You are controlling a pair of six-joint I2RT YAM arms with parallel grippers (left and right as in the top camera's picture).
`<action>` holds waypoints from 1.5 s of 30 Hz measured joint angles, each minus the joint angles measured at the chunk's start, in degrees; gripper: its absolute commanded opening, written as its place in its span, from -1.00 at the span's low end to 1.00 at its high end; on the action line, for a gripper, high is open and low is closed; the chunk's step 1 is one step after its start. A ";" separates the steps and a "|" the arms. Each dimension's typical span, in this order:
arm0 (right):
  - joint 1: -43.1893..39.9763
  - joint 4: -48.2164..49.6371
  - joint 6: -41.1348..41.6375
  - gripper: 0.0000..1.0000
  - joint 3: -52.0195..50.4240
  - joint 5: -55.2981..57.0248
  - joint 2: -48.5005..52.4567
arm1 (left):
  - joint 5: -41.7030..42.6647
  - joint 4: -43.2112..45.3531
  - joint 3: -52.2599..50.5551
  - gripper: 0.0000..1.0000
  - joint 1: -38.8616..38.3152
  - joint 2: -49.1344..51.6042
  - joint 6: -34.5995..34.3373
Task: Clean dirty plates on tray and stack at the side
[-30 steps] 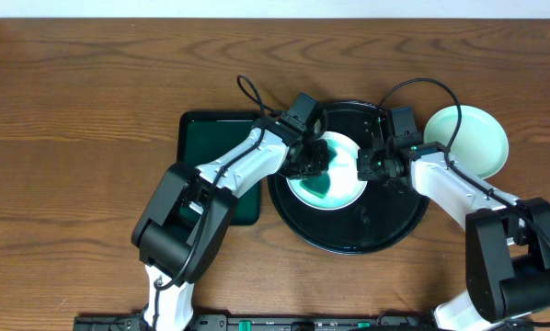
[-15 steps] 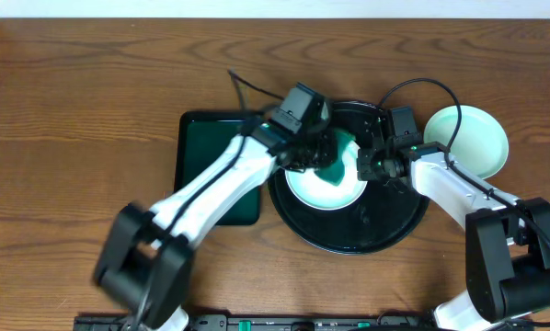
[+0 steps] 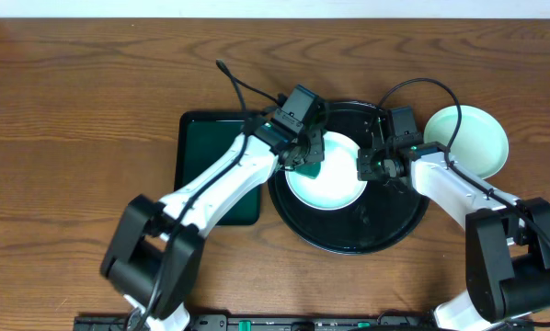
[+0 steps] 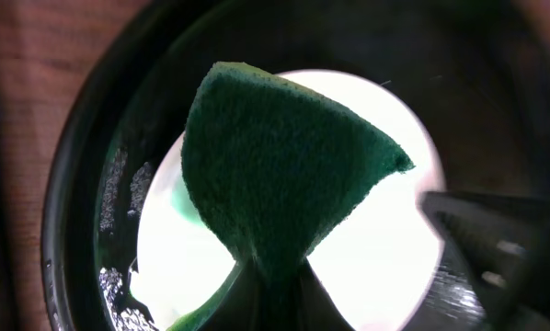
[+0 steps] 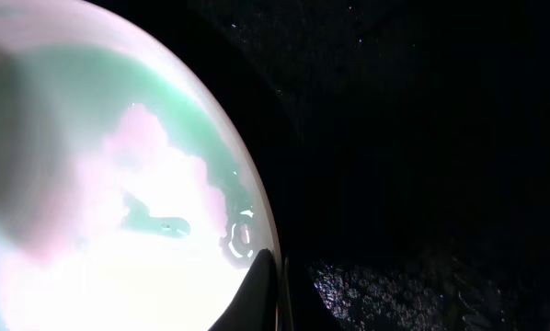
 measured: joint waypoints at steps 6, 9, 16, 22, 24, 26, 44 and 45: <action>0.00 0.02 0.02 -0.97 0.00 -0.02 0.00 | -0.61 0.13 0.00 -0.86 -0.33 6.75 0.00; 0.00 0.02 0.02 -0.98 0.00 -0.04 0.00 | -0.76 1.22 0.00 -0.86 -1.16 9.73 0.00; 0.00 0.02 0.00 -0.97 0.00 -0.04 0.00 | -0.22 2.01 0.20 -0.85 -2.05 10.29 0.00; 0.00 0.02 0.00 -0.97 0.00 -0.02 0.00 | 9.66 5.68 0.17 -0.86 -2.64 10.32 0.00; 0.00 0.02 0.02 -0.98 0.00 -0.02 0.00 | 12.55 5.86 0.17 -0.85 -3.37 9.86 0.00; 0.00 0.02 0.00 -0.97 0.00 -0.02 0.00 | 14.34 5.81 0.15 -0.85 -4.02 8.59 0.00; 0.00 0.02 0.00 -0.97 -0.02 -0.02 0.00 | -12.22 -9.25 0.15 -0.86 -3.78 -16.06 -0.02; 0.00 0.04 0.02 -0.98 -0.02 -0.04 0.00 | -13.57 -10.49 0.15 -0.85 -3.48 -15.96 -0.04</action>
